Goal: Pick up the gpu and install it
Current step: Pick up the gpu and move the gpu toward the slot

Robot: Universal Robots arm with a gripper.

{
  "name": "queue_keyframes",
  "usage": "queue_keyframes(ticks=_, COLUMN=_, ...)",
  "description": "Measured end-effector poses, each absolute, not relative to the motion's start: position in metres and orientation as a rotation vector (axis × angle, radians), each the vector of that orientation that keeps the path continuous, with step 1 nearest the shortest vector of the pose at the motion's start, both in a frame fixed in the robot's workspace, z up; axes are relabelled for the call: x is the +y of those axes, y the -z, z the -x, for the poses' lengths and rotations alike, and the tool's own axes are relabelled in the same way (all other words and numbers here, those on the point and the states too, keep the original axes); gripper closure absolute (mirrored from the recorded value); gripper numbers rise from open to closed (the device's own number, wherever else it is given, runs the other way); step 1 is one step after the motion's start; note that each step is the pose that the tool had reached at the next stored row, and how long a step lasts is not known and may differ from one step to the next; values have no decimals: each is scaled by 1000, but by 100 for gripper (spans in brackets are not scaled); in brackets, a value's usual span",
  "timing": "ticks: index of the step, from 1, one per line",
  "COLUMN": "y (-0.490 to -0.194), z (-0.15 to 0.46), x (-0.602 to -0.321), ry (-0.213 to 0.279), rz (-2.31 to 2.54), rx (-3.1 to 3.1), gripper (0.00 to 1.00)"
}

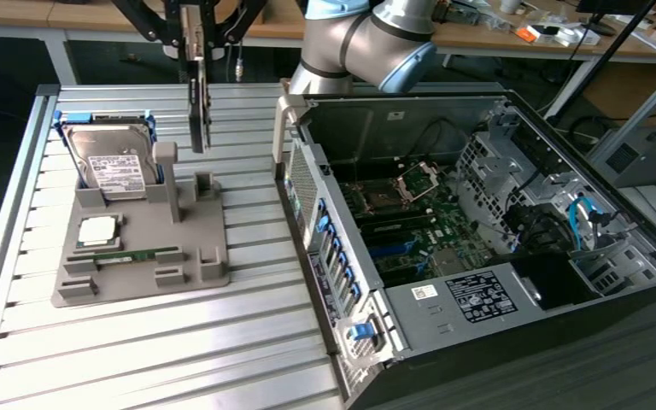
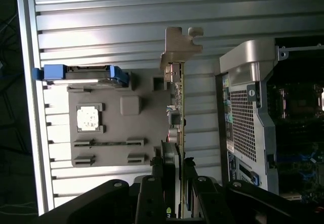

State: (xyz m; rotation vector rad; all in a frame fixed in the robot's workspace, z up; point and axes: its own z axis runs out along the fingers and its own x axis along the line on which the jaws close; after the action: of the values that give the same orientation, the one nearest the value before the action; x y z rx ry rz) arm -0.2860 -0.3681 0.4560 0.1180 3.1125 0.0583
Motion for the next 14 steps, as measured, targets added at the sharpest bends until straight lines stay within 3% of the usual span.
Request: queue_keyframes(ticks=14, y=-456, z=283, x=-371, ry=-54, rz=-118, rx=3112, gripper=73)
